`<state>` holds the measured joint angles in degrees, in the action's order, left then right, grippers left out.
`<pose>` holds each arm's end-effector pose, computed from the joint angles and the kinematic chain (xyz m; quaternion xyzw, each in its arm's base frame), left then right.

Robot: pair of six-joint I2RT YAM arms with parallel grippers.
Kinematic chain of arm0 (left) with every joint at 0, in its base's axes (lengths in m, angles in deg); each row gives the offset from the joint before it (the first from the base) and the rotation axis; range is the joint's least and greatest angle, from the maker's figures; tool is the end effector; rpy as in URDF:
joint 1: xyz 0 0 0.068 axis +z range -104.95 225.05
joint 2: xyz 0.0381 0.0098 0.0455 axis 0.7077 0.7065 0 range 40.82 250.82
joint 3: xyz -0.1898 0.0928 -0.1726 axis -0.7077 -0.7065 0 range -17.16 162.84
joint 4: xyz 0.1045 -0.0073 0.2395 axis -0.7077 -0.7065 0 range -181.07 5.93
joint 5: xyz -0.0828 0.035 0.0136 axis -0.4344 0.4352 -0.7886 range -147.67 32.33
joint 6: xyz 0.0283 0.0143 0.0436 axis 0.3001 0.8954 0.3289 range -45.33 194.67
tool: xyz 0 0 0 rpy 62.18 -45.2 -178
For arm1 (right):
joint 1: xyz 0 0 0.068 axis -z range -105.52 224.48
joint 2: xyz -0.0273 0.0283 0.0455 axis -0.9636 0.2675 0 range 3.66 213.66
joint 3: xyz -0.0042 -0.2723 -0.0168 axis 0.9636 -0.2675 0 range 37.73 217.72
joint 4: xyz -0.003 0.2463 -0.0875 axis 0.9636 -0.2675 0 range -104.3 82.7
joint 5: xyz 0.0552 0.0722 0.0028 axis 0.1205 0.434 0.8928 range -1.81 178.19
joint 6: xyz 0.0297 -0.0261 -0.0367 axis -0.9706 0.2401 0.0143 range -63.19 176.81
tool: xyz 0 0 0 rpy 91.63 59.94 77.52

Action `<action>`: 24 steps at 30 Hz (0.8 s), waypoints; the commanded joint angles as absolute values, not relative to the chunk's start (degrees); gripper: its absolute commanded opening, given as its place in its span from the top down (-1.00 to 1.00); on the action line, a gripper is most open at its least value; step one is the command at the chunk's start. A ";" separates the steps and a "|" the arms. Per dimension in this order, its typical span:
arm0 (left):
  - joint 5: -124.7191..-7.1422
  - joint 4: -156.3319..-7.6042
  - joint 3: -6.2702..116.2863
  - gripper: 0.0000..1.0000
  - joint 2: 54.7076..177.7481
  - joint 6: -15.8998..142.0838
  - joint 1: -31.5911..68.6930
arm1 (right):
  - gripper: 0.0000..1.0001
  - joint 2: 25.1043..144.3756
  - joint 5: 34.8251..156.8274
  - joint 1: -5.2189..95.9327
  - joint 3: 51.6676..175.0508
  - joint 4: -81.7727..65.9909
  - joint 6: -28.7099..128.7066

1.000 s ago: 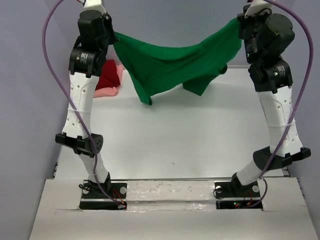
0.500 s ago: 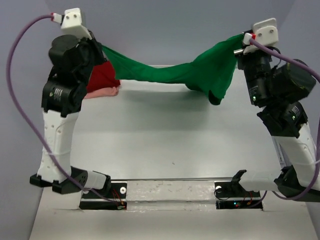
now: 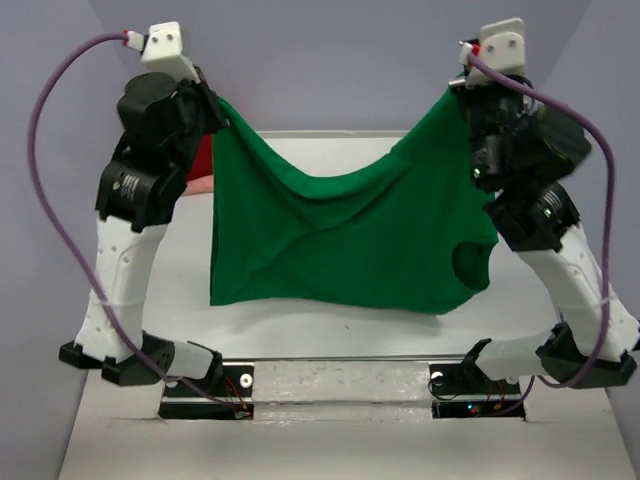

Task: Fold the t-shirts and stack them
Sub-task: Flatten out the tshirt

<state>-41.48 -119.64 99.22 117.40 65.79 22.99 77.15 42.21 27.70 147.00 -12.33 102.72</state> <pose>0.2043 -0.0720 0.5812 -0.0252 0.6811 -0.1012 0.7247 0.1512 0.1235 0.6091 -0.0950 0.5598 -0.1869 0.8017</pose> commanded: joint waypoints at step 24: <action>-51.08 -110.53 126.91 1.00 146.21 66.67 28.88 | 1.00 106.15 65.95 52.86 183.71 -30.32 84.76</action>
<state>-49.59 -115.82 125.47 155.71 66.77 29.32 111.64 66.14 53.73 181.58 -32.59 84.84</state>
